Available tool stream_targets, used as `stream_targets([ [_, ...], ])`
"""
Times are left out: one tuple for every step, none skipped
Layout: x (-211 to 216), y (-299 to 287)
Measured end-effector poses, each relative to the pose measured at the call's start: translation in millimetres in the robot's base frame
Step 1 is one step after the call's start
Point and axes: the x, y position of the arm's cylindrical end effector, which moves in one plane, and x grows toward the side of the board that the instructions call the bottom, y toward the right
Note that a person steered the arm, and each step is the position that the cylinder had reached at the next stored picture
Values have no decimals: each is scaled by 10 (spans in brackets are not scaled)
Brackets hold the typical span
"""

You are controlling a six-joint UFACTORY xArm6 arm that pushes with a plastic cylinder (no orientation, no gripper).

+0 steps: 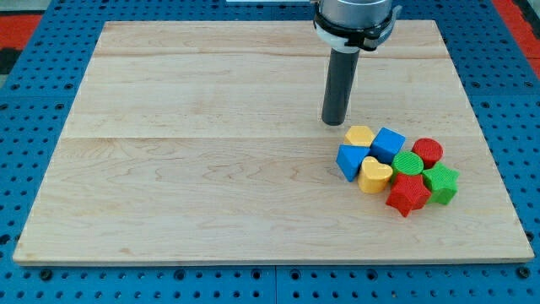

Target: Move your arm towards the bottom right

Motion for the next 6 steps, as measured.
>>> stream_targets([
  [-206, -107],
  [-278, 245],
  [-278, 1198],
  [-153, 2001],
  [308, 2358],
  [846, 2355],
])
